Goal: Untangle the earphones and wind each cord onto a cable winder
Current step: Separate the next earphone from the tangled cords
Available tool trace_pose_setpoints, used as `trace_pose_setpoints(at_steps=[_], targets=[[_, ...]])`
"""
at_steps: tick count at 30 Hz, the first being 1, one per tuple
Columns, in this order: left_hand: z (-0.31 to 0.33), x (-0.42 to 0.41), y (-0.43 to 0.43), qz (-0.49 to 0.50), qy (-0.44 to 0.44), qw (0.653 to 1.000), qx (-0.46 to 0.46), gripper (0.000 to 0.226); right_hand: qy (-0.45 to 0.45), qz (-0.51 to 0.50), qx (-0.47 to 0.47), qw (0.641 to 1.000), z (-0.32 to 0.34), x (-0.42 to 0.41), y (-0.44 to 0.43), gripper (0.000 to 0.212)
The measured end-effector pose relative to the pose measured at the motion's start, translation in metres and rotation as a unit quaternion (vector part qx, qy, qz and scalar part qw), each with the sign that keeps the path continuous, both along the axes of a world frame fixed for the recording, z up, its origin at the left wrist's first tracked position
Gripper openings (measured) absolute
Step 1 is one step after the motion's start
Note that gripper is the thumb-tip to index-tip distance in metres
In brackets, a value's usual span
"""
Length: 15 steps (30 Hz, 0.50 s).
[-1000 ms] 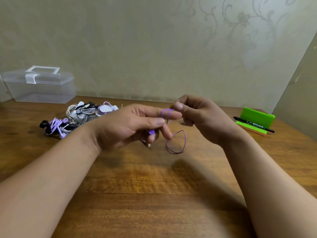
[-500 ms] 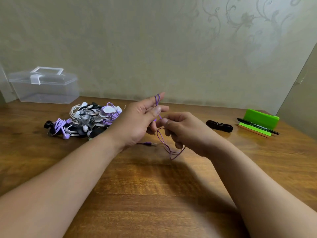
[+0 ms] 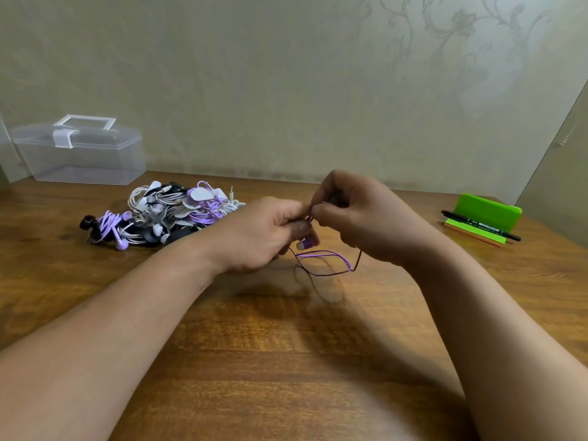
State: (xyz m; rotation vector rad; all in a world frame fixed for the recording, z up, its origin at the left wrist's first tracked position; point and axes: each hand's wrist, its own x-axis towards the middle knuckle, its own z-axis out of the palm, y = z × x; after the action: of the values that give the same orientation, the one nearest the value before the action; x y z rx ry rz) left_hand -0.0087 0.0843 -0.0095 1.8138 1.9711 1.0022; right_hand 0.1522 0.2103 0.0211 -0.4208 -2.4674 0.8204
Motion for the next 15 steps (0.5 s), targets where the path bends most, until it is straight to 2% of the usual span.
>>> trace_pose_setpoints(at_steps=[2, 6, 8, 10, 12, 15], targets=[[0.004, -0.003, -0.001, -0.014, -0.010, 1.000, 0.007, 0.022, 0.010, 0.031, -0.061, 0.998, 0.004, 0.005, 0.004, 0.006], [0.004, 0.001, -0.003, -0.052, -0.087, 0.995, 0.003, 0.023, 0.034, 0.056, -0.065, 0.996, 0.009, 0.012, 0.014, 0.019], [0.006, 0.004, -0.005, -0.084, -0.131, 0.988, -0.003, 0.023, 0.044, 0.085, -0.107, 0.990, 0.006, 0.011, 0.018, 0.023], [0.009, 0.004, -0.008, -0.125, -0.186, 0.975, 0.004, 0.023, 0.071, 0.134, -0.217, 0.964, -0.001, 0.007, 0.022, 0.023], [0.012, 0.005, -0.011, -0.149, -0.276, 0.949, 0.017, 0.029, 0.099, 0.173, -0.334, 0.921, -0.012, 0.000, 0.024, 0.014], [0.014, 0.009, -0.010, -0.135, -0.376, 0.913, 0.076, 0.035, 0.102, 0.170, -0.371, 0.907, -0.026, -0.011, 0.022, 0.023]])
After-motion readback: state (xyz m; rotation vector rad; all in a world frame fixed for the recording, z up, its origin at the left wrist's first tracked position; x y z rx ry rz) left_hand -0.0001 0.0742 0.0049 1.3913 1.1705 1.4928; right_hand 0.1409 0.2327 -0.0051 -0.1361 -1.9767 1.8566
